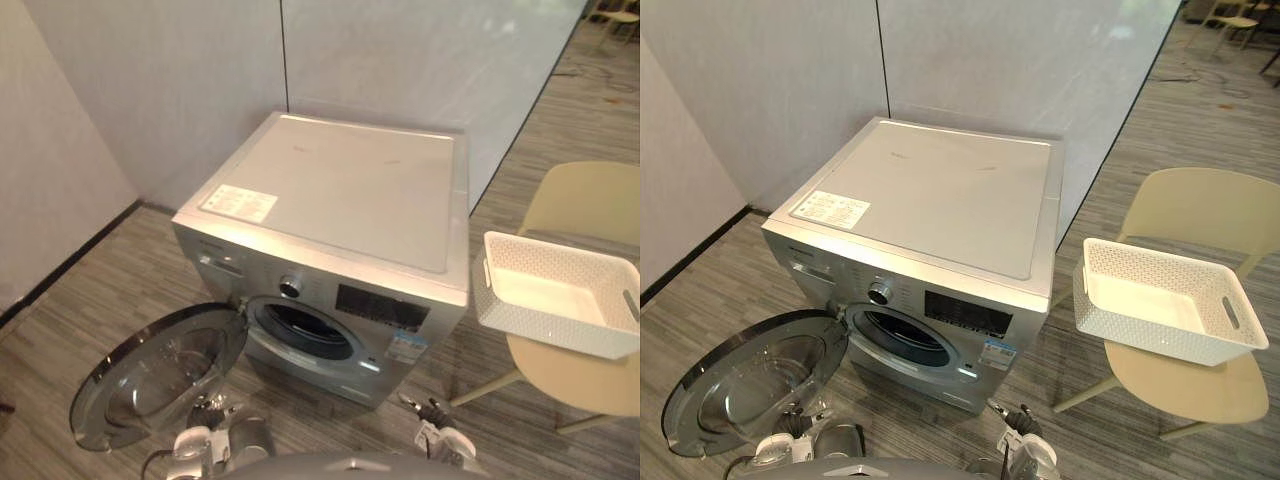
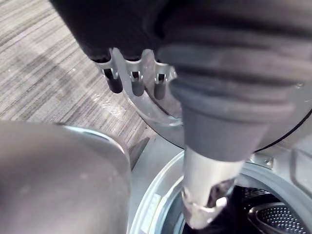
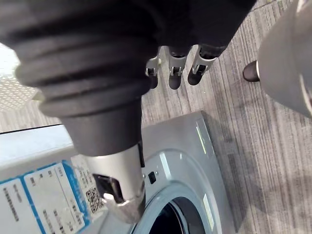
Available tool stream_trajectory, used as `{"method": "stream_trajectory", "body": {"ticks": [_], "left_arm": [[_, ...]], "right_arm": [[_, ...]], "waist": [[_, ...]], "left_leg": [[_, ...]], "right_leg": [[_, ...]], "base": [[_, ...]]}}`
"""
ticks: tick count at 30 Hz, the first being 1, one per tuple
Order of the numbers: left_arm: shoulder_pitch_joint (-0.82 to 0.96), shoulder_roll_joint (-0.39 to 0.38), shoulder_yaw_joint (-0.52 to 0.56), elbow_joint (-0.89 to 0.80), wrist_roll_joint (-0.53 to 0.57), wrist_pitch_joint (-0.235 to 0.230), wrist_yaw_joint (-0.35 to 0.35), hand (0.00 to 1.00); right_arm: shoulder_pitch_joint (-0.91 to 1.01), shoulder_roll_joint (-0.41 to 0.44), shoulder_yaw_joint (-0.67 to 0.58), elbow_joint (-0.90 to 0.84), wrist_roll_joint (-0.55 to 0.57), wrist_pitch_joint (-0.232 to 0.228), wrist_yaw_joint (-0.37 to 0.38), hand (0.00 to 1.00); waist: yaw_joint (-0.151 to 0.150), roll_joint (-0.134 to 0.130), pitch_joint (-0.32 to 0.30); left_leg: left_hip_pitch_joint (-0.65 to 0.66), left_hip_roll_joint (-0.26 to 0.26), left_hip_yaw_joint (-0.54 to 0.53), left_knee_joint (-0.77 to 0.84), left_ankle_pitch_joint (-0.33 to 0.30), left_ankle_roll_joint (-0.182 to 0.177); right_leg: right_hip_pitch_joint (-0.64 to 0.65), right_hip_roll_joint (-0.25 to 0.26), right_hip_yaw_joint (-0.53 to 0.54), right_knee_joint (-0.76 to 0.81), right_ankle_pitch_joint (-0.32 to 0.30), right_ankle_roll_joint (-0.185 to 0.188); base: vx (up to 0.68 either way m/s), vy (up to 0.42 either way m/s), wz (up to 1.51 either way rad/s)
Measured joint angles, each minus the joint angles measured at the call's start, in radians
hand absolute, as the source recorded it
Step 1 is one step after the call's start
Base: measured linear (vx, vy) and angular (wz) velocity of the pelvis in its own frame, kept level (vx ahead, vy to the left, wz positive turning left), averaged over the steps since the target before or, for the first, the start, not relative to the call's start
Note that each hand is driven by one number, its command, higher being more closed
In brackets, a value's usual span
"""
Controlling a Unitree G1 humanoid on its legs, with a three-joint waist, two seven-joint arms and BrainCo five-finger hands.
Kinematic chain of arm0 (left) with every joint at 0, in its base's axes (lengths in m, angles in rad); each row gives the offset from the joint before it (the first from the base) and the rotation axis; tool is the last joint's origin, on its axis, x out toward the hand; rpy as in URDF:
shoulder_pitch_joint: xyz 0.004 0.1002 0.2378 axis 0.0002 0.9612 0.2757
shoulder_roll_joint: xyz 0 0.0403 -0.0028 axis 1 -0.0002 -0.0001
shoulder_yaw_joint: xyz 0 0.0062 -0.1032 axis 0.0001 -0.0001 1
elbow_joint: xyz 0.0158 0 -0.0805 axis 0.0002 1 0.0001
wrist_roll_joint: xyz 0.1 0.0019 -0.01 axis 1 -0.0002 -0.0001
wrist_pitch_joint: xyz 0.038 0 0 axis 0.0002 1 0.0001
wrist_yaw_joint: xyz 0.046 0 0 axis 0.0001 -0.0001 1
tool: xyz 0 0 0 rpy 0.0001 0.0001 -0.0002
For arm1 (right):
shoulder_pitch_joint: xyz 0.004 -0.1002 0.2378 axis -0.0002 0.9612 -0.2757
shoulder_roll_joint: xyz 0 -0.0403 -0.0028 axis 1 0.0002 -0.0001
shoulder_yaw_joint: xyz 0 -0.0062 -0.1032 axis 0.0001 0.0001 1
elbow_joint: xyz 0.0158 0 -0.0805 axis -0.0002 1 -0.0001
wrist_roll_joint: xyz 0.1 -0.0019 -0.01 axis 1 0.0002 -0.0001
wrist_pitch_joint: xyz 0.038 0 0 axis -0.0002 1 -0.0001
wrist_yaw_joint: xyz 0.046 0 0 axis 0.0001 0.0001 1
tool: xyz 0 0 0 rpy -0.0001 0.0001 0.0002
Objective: Pick up the laundry basket with both hands and put the clothes into the washing machine.
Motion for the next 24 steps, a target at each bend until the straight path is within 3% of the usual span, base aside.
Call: {"method": "stream_trajectory", "body": {"ticks": [1,2,3,4,6,9,11,13,14,17,19,20,21,22,23,24], "left_arm": [[-0.008,0.016,-0.025,0.008,0.001,0.003,0.002,0.0],[-0.014,0.039,-0.033,0.013,0.001,0.003,0.006,0.0],[-0.025,0.07,-0.041,0.027,0.001,0.008,0.022,0.0],[-0.029,0.071,-0.073,0.028,0.0,0.007,0.028,0.0],[-0.049,0.06,-0.115,0.026,-0.001,0.005,0.047,0.0],[-0.046,0.068,-0.232,-0.047,-0.022,-0.006,0.067,0.0],[-0.045,0.084,-0.289,-0.093,-0.023,-0.027,0.067,0.0],[-0.051,0.104,-0.33,-0.088,-0.023,-0.044,0.057,0.0],[-0.05,0.105,-0.34,-0.084,-0.019,-0.045,0.053,0.0],[-0.042,0.107,-0.361,-0.01,0.005,-0.045,0.035,0.0],[-0.035,0.116,-0.341,0.032,0.005,-0.043,0.031,0.0],[-0.035,0.123,-0.298,0.046,0.007,-0.043,0.024,0.0],[-0.032,0.133,-0.273,0.063,0.012,-0.042,0.022,0.0],[-0.008,0.14,-0.238,0.083,0.012,-0.036,0.02,0.0],[0.008,0.154,-0.2,0.099,0.012,-0.033,0.022,0.0],[0.013,0.162,-0.189,0.109,0.012,-0.032,0.021,0.0]], "right_arm": [[-0.006,0.007,0.013,0.007,0.007,0.008,0.0,0.0],[-0.013,0.022,0.036,0.02,0.018,0.011,0.0,0.0],[-0.025,0.039,0.068,0.038,0.034,0.005,0.002,0.0],[-0.043,0.031,0.072,0.046,0.047,0.0,0.0,0.0],[-0.074,0.01,0.074,0.084,0.05,-0.004,0.0,0.0],[-0.062,0.025,0.086,0.126,0.05,-0.002,0.0,0.0],[-0.053,0.025,0.085,0.132,0.053,-0.003,-0.002,0.0],[-0.045,0.026,0.071,0.14,0.056,-0.007,-0.006,0.0],[-0.045,0.025,0.067,0.144,0.056,-0.007,-0.006,0.0],[-0.041,0.023,0.041,0.136,0.056,-0.024,-0.006,0.0],[-0.035,0.032,0.024,0.123,0.056,-0.023,-0.006,0.0],[-0.025,0.033,0.01,0.115,0.055,-0.023,-0.005,0.0],[-0.021,0.035,-0.002,0.116,0.054,-0.02,-0.004,0.0],[-0.018,0.031,-0.006,0.116,0.052,-0.02,-0.004,0.0],[-0.016,0.035,-0.008,0.115,0.049,-0.021,-0.002,0.0],[-0.009,0.036,-0.013,0.116,0.047,-0.019,0.002,0.0]], "waist": [[-0.01,-0.036,0.001],[-0.018,-0.079,-0.002],[-0.023,-0.113,-0.02],[-0.024,-0.071,-0.021],[-0.041,-0.034,-0.01],[-0.048,-0.05,-0.012],[-0.051,-0.057,-0.017],[-0.06,-0.084,-0.022],[-0.06,-0.099,-0.02],[-0.062,-0.11,-0.008],[-0.056,-0.111,-0.005],[-0.051,-0.115,0.001],[-0.048,-0.113,0.0],[-0.045,-0.084,0.001],[-0.049,-0.088,-0.002],[-0.051,-0.092,-0.003]], "left_leg": [[0.011,-0.05,0.004,-0.073,-0.016,0.009],[0.05,-0.095,-0.008,-0.162,-0.04,-0.015],[0.098,-0.107,-0.035,-0.198,-0.118,-0.038],[0.157,-0.068,-0.123,-0.297,-0.151,-0.085],[0.238,-0.084,-0.206,-0.472,-0.27,-0.184],[0.233,-0.132,-0.227,-0.528,-0.336,-0.167],[0.22,-0.151,-0.233,-0.548,-0.367,-0.162],[0.189,-0.203,-0.257,-0.563,-0.382,-0.145],[0.183,-0.219,-0.255,-0.558,-0.379,-0.14],[0.113,-0.272,-0.224,-0.504,-0.384,-0.105],[0.087,-0.279,-0.194,-0.476,-0.391,-0.088],[0.083,-0.273,-0.176,-0.466,-0.388,-0.077],[0.093,-0.26,-0.154,-0.472,-0.38,-0.064],[0.115,-0.23,-0.125,-0.501,-0.357,-0.03],[0.129,-0.201,-0.102,-0.522,-0.333,-0.03],[0.135,-0.192,-0.098,-0.537,-0.322,-0.03]], "right_leg": [[-0.022,-0.009,0.028,-0.016,-0.005,-0.011],[-0.032,-0.006,0.056,-0.058,0.0,-0.019],[-0.017,0.001,0.053,-0.166,0.09,-0.06],[-0.034,0.033,0.037,-0.18,0.148,-0.025],[-0.071,0.035,0.021,-0.151,0.157,-0.009],[-0.07,-0.025,-0.003,-0.149,0.169,0.004],[-0.072,-0.054,-0.017,-0.152,0.188,0.035],[-0.088,-0.111,-0.046,-0.178,0.215,0.072],[-0.089,-0.123,-0.04,-0.191,0.225,0.071],[-0.125,-0.147,0.013,-0.245,0.253,0.047],[-0.139,-0.136,0.056,-0.283,0.236,-0.005],[-0.139,-0.117,0.066,-0.299,0.181,-0.098],[-0.137,-0.103,0.071,-0.302,0.1,-0.153],[-0.138,-0.088,0.074,-0.271,0.047,-0.113],[-0.169,-0.057,0.081,-0.105,0.074,-0.088],[-0.174,-0.036,0.084,-0.008,0.072,-0.087]], "base": [[-0.04,0.158,0.2],[-0.08,-0.005,0.22],[-0.14,0.068,0.16],[-0.14,0.124,0.14],[-0.13,0.31,0.41],[-0.16,0.275,0.63],[-0.18,0.224,0.58],[-0.23,0.174,0.33],[-0.28,0.143,0.0],[-0.32,0.137,-0.17],[-0.26,0.138,-0.37],[-0.14,0.113,-0.5],[-0.2,0.157,-0.71],[-0.19,0.121,-0.81],[-0.15,0.08,-0.66],[-0.13,0.068,-0.41]]}}
